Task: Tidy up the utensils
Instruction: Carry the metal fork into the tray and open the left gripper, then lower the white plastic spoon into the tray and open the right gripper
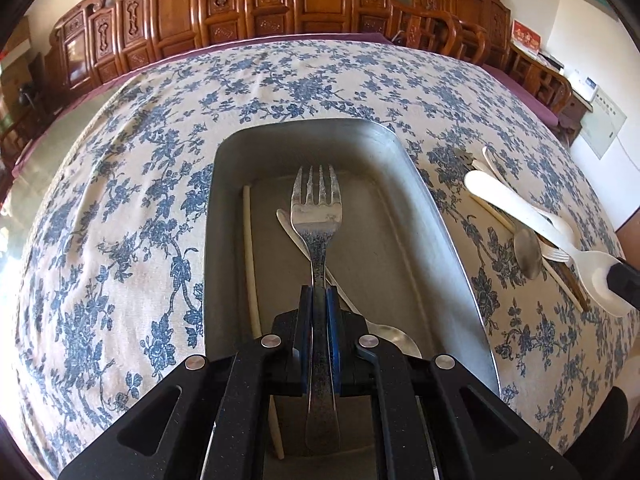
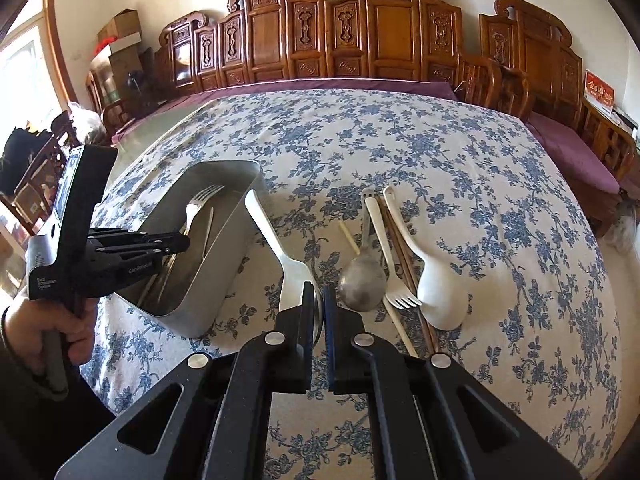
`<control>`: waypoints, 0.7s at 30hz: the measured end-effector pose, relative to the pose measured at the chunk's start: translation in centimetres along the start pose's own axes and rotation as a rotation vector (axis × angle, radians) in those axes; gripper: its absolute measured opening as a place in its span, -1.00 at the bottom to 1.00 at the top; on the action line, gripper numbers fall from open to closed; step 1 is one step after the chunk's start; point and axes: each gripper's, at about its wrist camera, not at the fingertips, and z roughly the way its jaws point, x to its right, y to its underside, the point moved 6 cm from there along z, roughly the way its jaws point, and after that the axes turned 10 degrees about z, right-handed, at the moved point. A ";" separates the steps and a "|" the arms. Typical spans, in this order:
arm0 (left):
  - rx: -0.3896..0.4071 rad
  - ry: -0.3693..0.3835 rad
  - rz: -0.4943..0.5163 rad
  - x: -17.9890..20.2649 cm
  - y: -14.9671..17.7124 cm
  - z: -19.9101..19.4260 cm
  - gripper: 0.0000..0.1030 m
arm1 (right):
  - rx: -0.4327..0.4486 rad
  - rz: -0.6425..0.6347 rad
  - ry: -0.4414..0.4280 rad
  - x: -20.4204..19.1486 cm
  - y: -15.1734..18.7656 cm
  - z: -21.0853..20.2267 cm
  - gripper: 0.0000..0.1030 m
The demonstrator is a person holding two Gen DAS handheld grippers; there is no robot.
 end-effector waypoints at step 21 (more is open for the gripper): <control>0.151 -0.014 -0.009 -3.5 -1.2 -5.9 -0.88 | -0.007 -0.026 0.002 -7.1 -1.8 2.8 -0.89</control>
